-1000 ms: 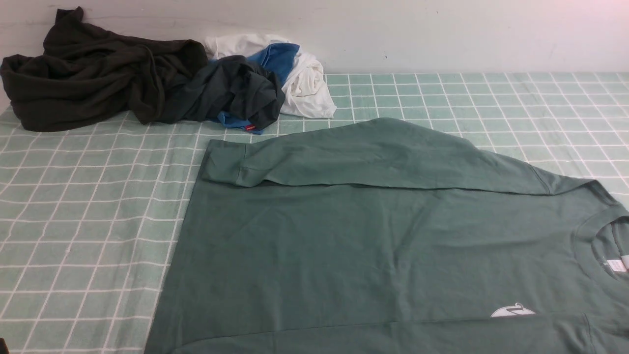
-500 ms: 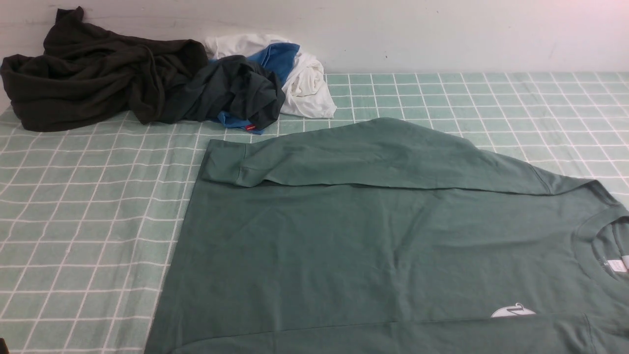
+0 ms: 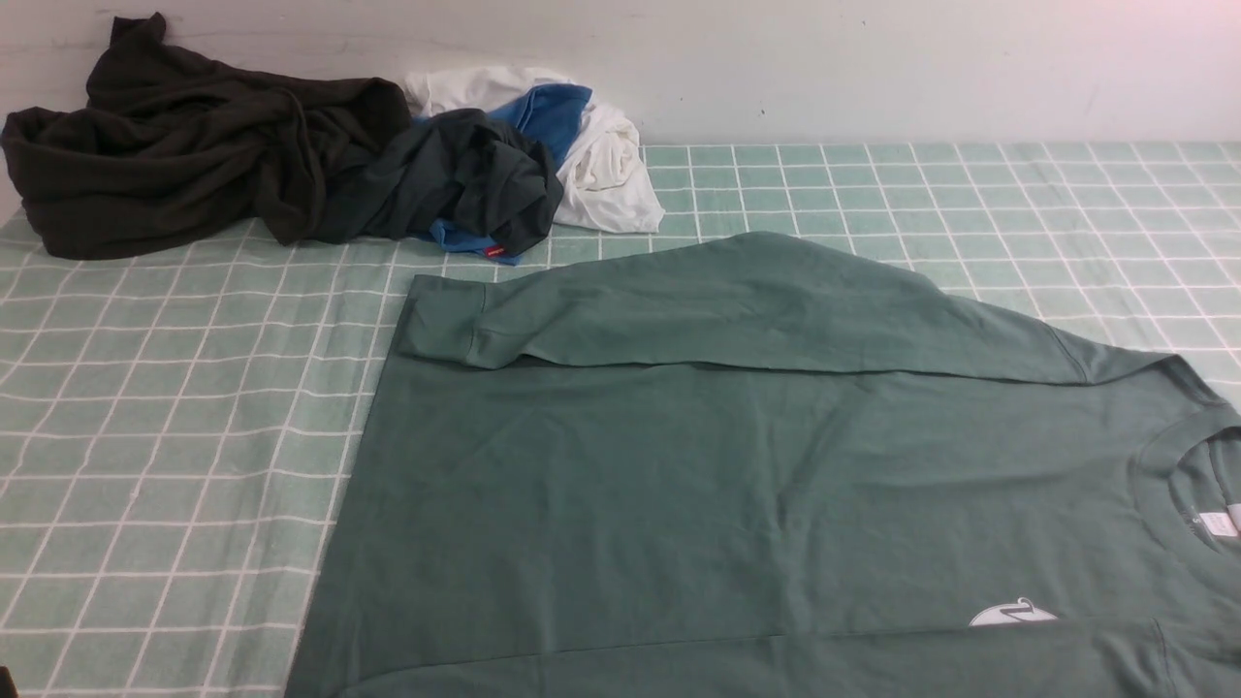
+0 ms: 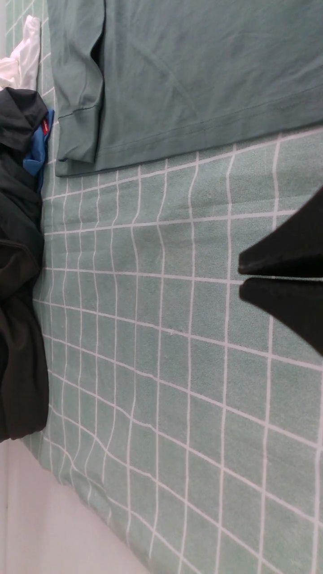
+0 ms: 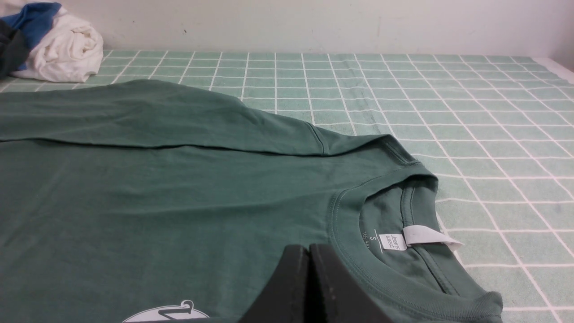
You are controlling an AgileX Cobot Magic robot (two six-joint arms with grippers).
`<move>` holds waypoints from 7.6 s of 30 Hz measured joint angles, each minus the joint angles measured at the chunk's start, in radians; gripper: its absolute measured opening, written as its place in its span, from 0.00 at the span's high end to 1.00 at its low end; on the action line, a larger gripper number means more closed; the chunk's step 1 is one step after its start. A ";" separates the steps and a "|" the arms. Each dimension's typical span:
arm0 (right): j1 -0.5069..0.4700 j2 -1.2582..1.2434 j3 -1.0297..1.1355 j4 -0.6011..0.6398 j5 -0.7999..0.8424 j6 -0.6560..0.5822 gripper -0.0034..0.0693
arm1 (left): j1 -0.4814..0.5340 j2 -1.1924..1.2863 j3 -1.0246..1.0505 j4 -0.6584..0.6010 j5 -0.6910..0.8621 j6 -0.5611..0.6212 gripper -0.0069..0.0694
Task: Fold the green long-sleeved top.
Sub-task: Use the left arm to clamp the cuff closest to it, then use the left arm to drag and place the cuff at the centered position on the left edge of the fabric, then use the left arm to clamp the cuff farthest from it, then use the left arm to drag and drop the cuff onto the cuff closest to the left arm
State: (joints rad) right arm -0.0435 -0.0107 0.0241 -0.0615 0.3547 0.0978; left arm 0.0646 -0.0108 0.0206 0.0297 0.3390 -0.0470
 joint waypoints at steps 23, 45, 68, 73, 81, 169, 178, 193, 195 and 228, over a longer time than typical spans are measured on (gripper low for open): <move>0.000 0.000 0.000 0.000 0.000 0.026 0.97 | 0.000 0.000 0.000 0.000 0.000 0.000 0.91; 0.000 0.000 0.000 0.121 0.002 0.036 0.97 | 0.000 0.000 0.002 -0.279 -0.007 -0.037 0.91; 0.000 0.000 -0.005 0.947 -0.063 -0.038 0.97 | 0.000 0.000 -0.054 -0.930 -0.073 0.163 0.91; 0.000 0.101 -0.142 0.902 -0.059 -0.317 0.97 | 0.000 0.150 -0.241 -0.860 0.045 0.439 0.91; 0.000 0.614 -0.545 0.772 0.220 -0.661 0.97 | 0.000 0.732 -0.631 -0.546 0.443 0.646 0.91; 0.338 1.068 -0.778 0.092 0.489 -0.249 0.97 | -0.241 2.368 -2.037 -0.062 0.578 0.199 0.29; 0.338 1.068 -0.778 0.092 0.487 -0.239 0.97 | -0.241 2.384 -2.037 -0.072 0.540 0.186 0.48; 0.338 1.068 -0.778 0.097 0.487 -0.238 0.97 | -0.286 2.202 -2.086 -0.099 0.766 0.186 0.89; 0.338 1.068 -0.778 0.109 0.487 -0.238 0.97 | -0.296 2.134 -2.086 -0.161 0.807 0.185 0.89; 0.504 0.955 -0.828 0.175 0.818 -0.277 0.74 | -0.380 1.368 -0.868 -0.410 0.622 0.692 0.37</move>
State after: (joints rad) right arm 0.4607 0.9444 -0.8038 0.1138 1.1724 -0.1787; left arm -0.3153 1.3572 -0.8472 -0.3806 0.9606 0.6452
